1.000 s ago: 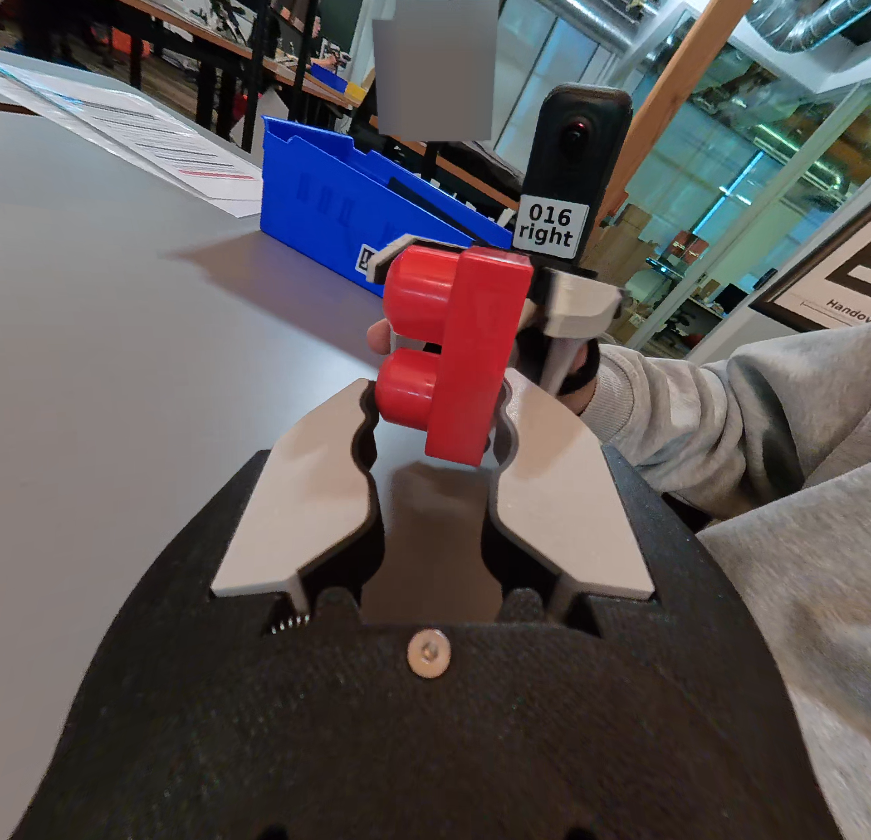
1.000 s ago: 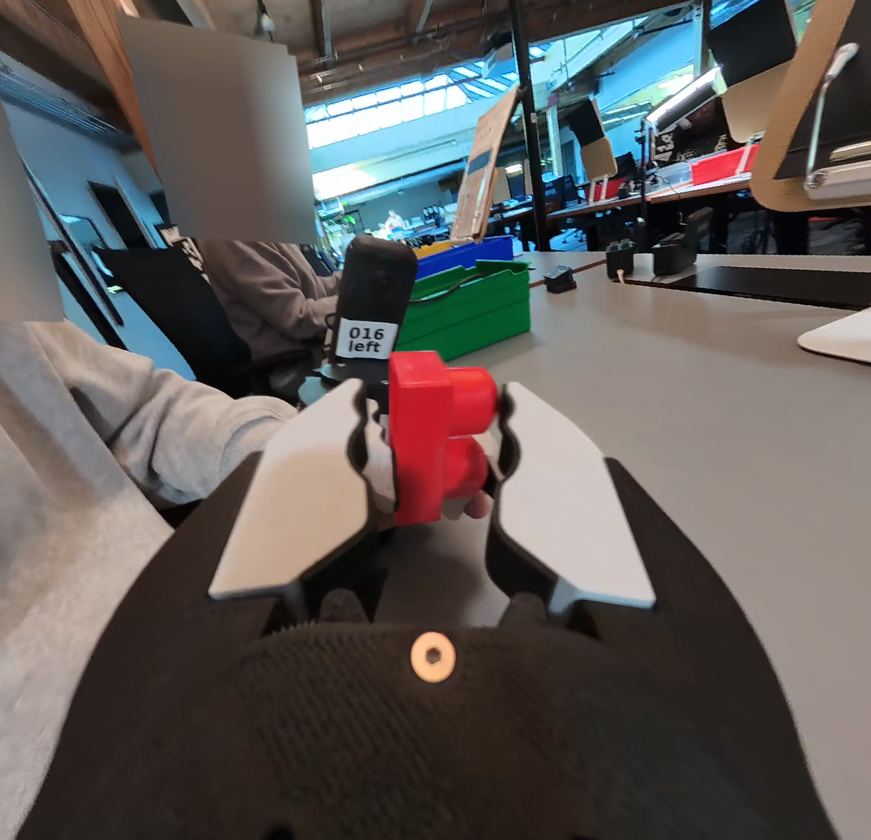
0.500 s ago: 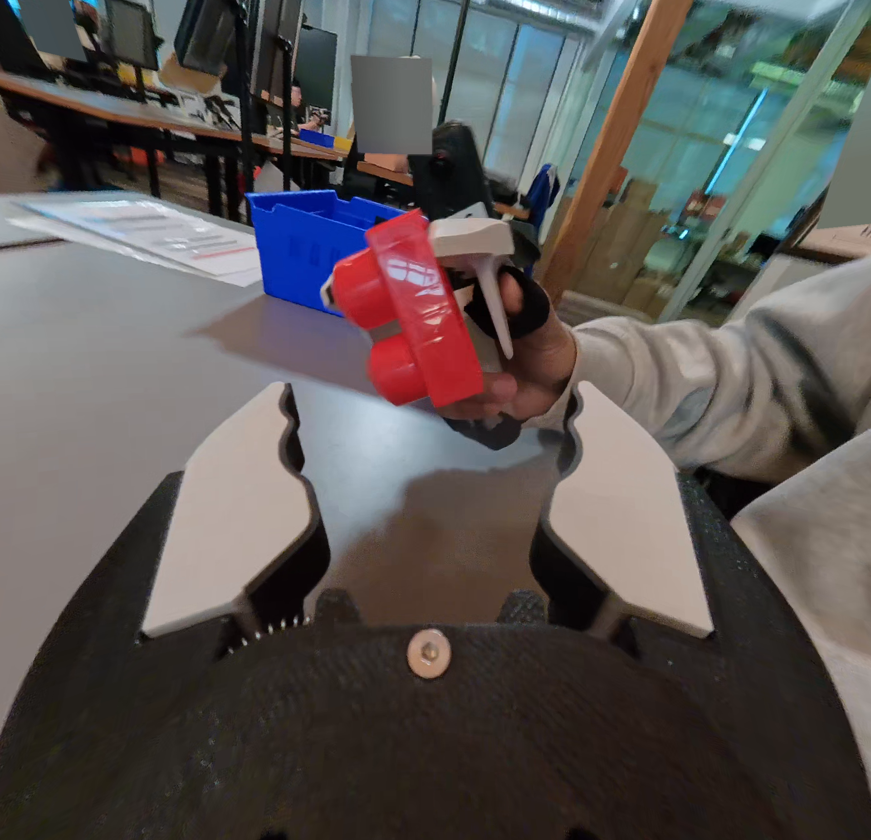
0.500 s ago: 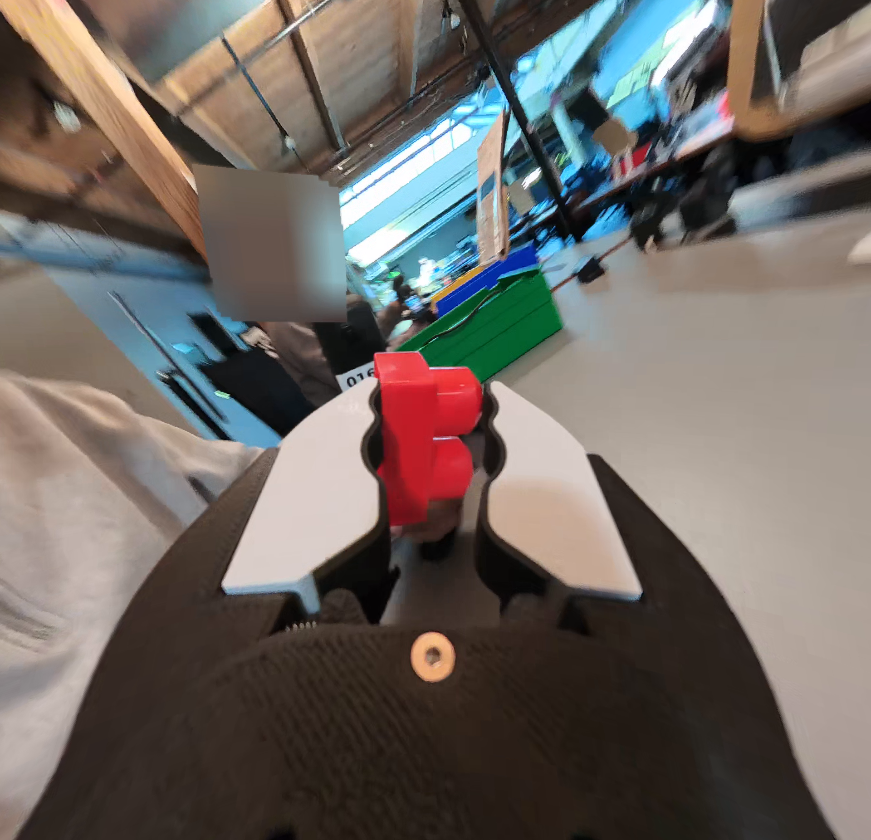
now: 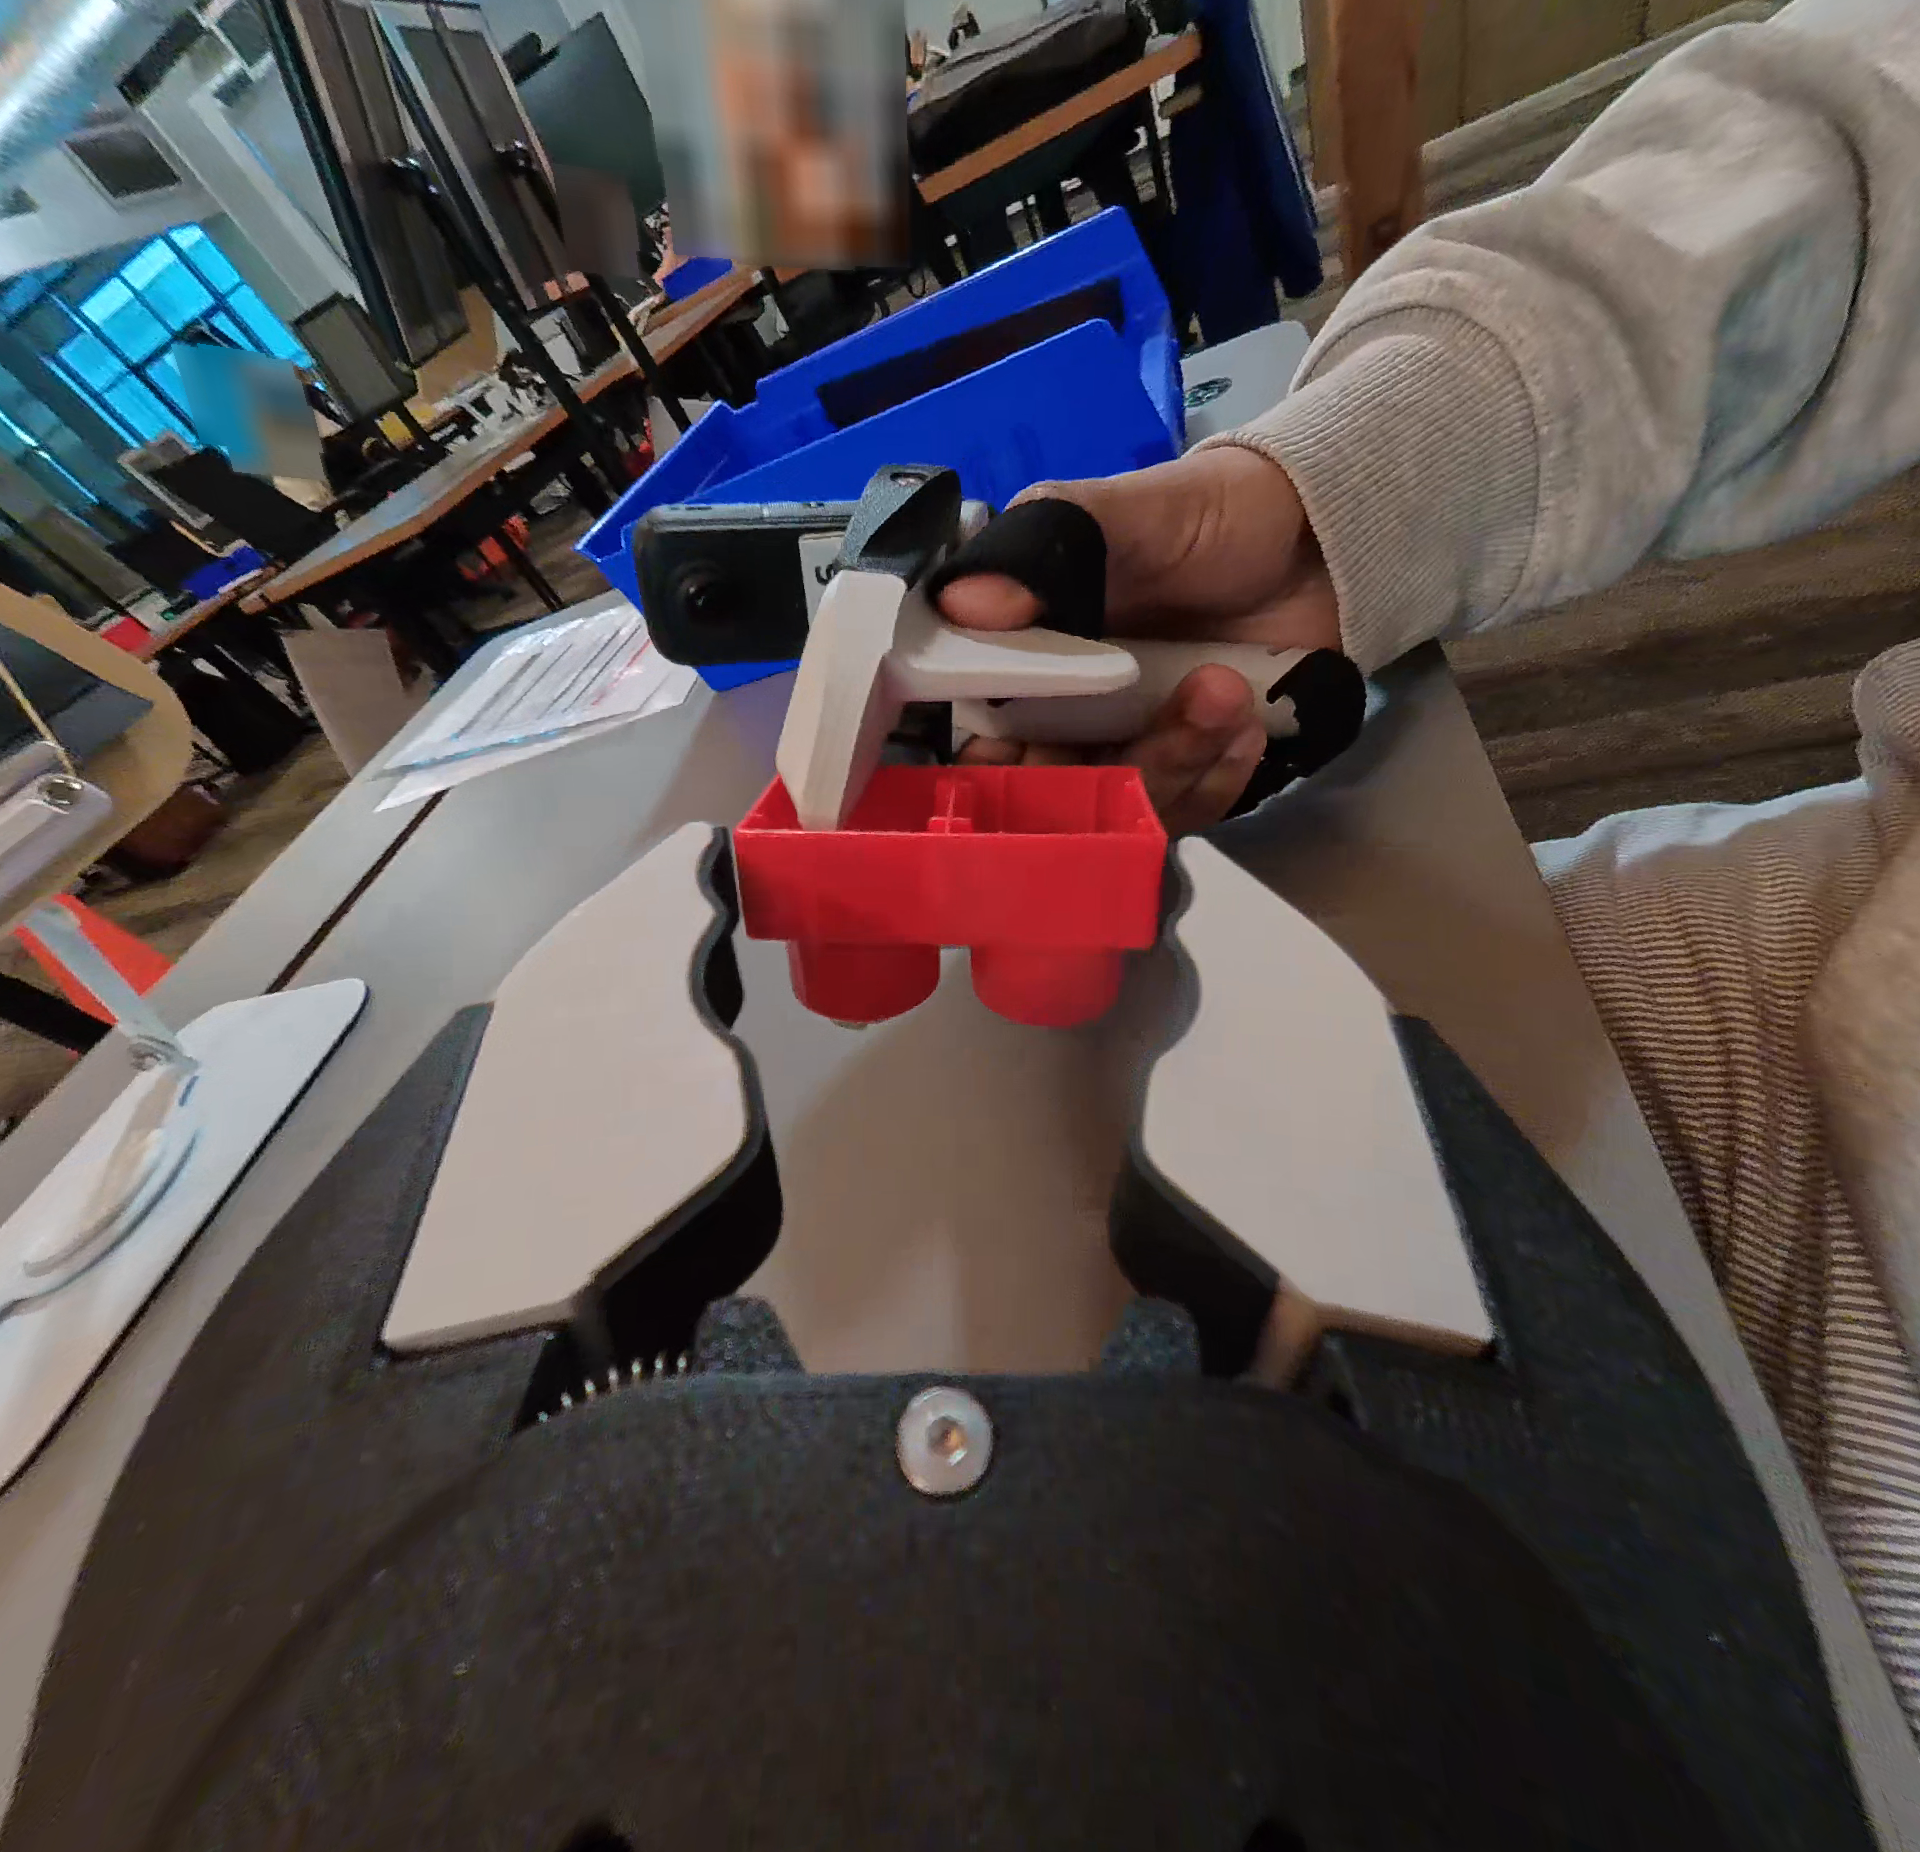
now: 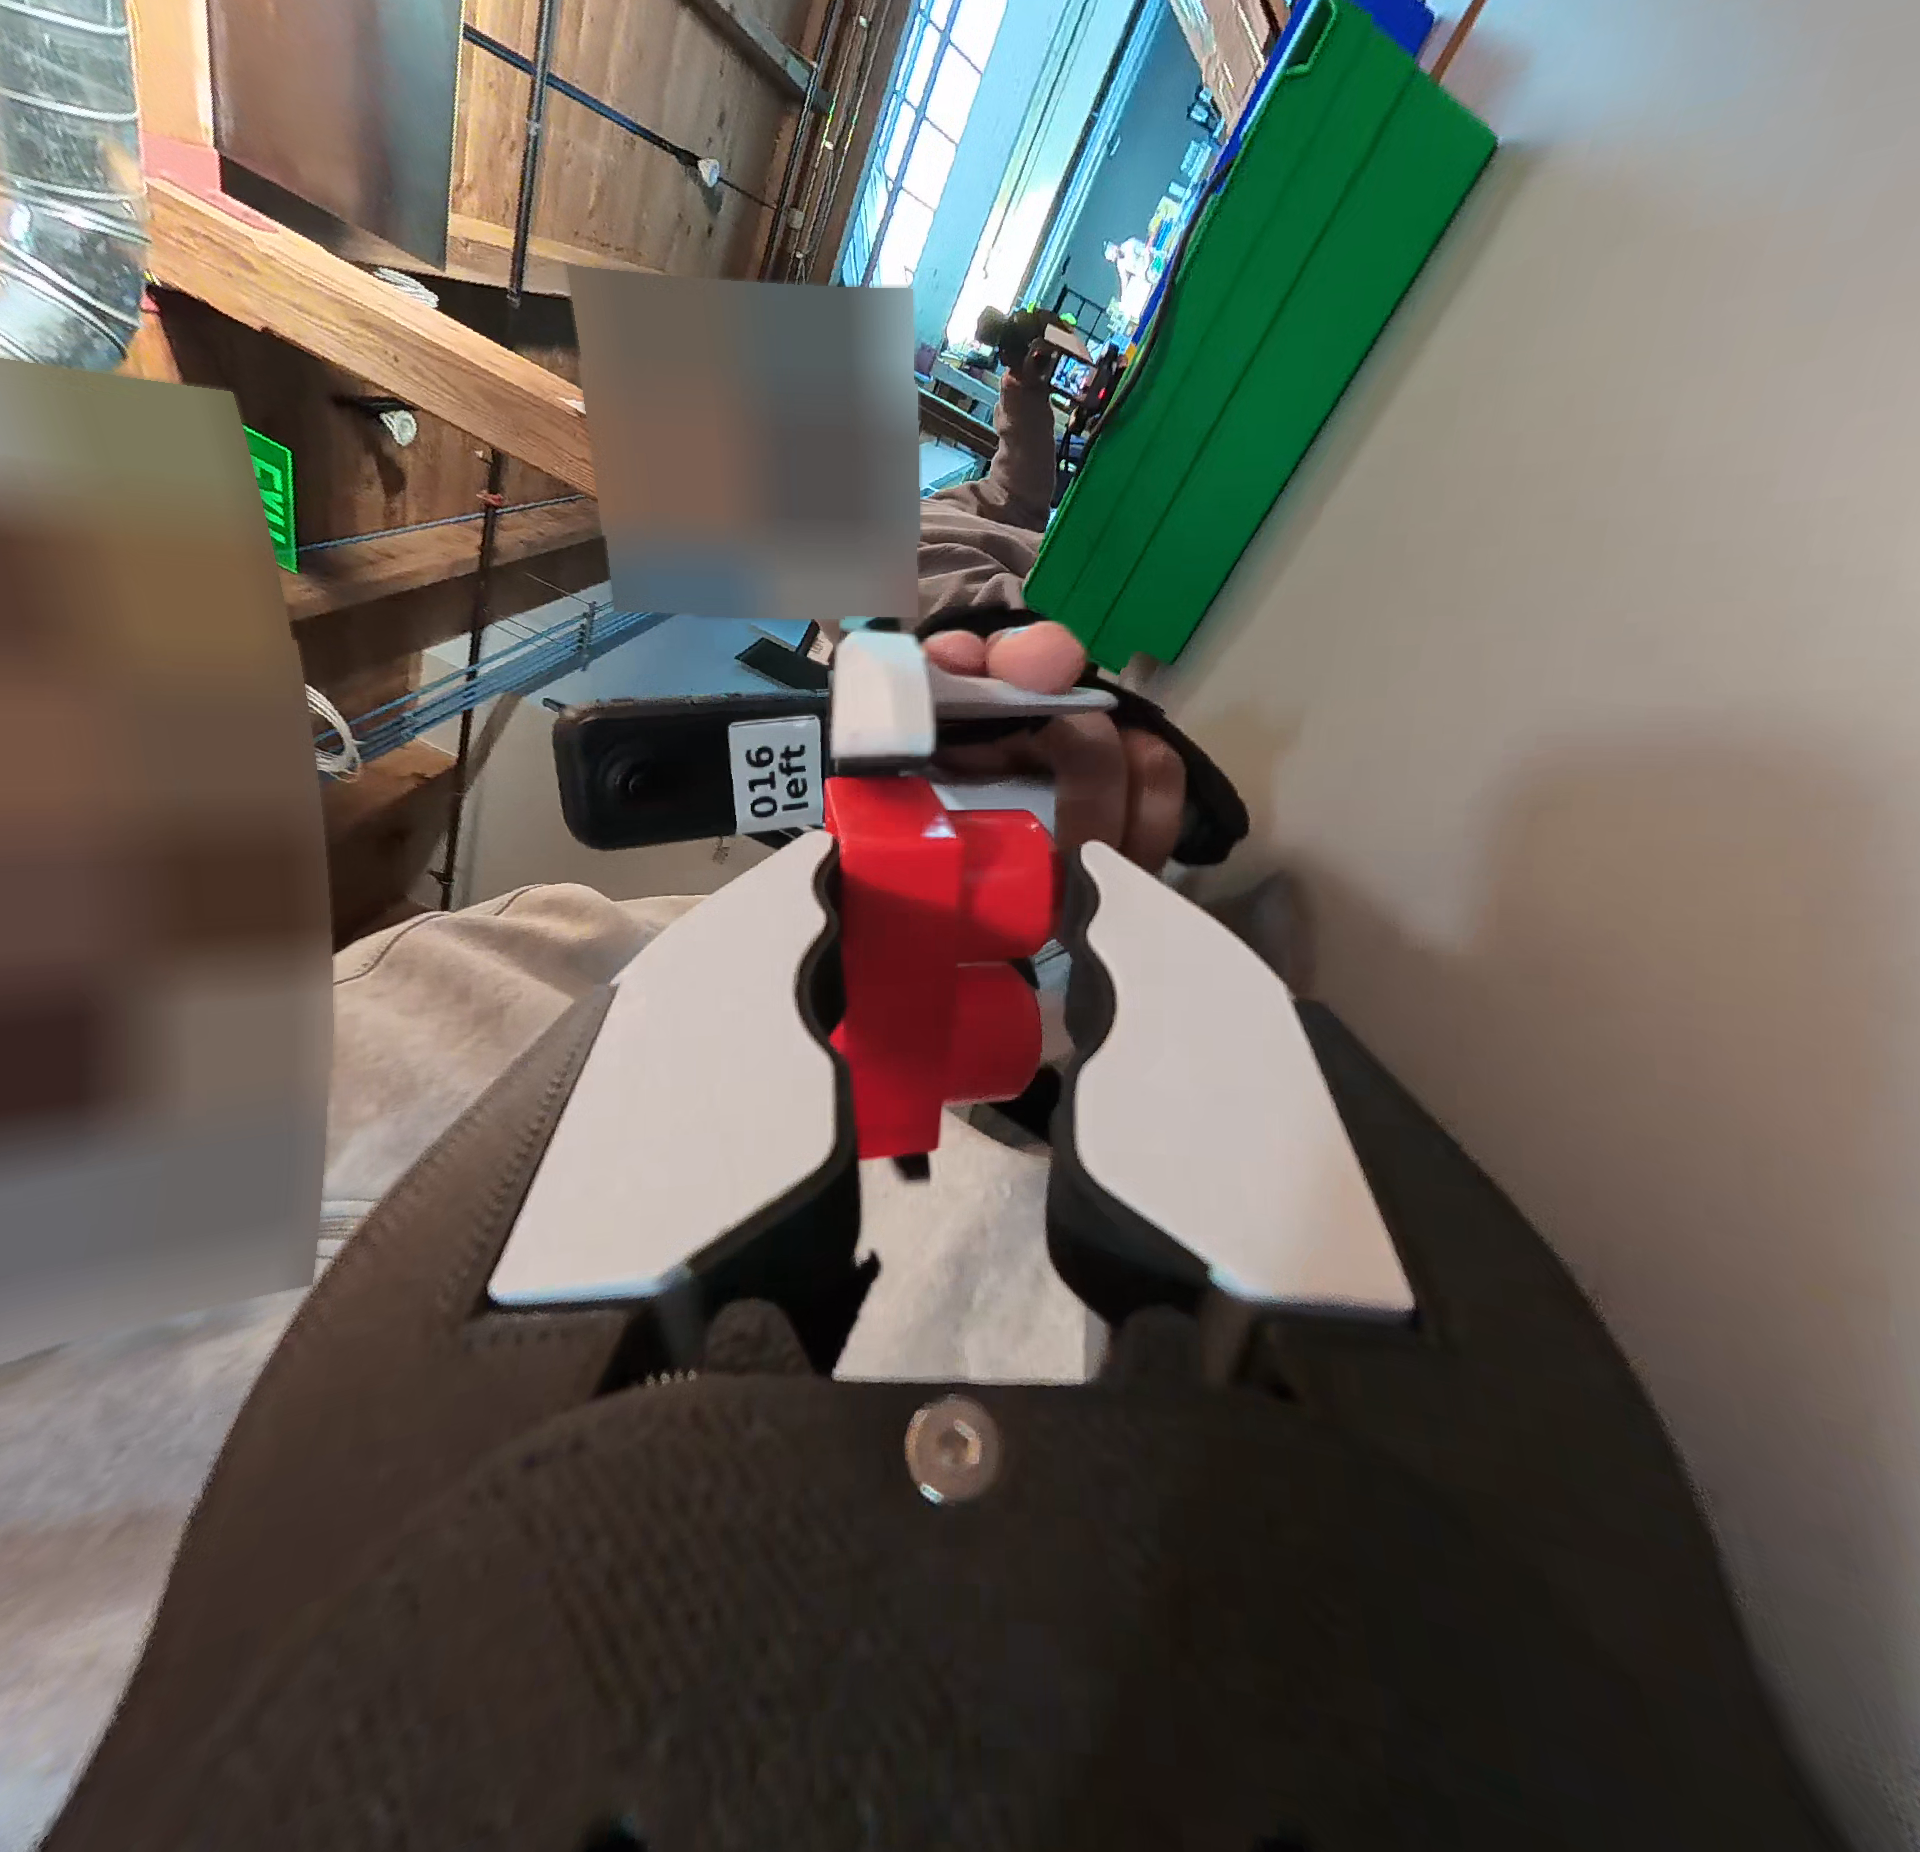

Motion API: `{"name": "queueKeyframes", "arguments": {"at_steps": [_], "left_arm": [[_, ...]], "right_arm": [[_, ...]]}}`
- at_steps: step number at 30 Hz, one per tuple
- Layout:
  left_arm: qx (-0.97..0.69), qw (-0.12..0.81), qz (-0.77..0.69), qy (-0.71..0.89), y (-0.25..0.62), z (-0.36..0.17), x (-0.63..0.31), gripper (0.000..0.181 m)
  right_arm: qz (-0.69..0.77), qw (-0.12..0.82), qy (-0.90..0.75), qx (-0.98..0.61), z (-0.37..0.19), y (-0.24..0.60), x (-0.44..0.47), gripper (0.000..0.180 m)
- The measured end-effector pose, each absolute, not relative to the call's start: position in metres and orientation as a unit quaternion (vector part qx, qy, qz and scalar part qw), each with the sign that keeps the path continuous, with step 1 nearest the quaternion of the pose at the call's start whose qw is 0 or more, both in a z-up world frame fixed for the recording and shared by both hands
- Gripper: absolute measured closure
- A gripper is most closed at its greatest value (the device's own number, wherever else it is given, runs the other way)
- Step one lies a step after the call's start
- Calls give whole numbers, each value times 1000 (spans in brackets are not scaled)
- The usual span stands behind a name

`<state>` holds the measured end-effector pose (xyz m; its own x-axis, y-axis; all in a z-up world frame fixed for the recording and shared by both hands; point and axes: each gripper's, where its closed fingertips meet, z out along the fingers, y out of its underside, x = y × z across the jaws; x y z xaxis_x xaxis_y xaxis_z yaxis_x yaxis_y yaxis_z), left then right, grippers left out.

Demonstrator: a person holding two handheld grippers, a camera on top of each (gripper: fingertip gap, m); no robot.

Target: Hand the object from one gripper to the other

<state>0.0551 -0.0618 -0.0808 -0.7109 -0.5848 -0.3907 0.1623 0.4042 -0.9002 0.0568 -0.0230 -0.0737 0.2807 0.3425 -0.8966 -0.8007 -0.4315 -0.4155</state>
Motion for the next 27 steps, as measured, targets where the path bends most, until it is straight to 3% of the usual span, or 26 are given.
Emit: {"name": "queueKeyframes", "arguments": {"at_steps": [7, 12, 15, 22, 27], "left_arm": [[-152, 351, -539, 750, -61, -77, 57, 104], [-202, 335, -569, 723, -50, -71, 65, 104], [-249, 288, -614, 691, -41, -65, 69, 104], [-332, 125, -745, 565, -18, -42, 72, 104], [-367, -36, -787, 496, -18, -43, 71, 104]], "right_arm": [[582, 506, 189, -608, -74, -22, 59, 139], [543, 566, 216, -582, -67, -21, 82, 102], [492, 621, 206, -574, -56, -26, 97, 98], [173, 761, 25, -624, -26, -42, 102, 90], [-29, 758, -121, -640, -27, -40, 82, 86]]}}
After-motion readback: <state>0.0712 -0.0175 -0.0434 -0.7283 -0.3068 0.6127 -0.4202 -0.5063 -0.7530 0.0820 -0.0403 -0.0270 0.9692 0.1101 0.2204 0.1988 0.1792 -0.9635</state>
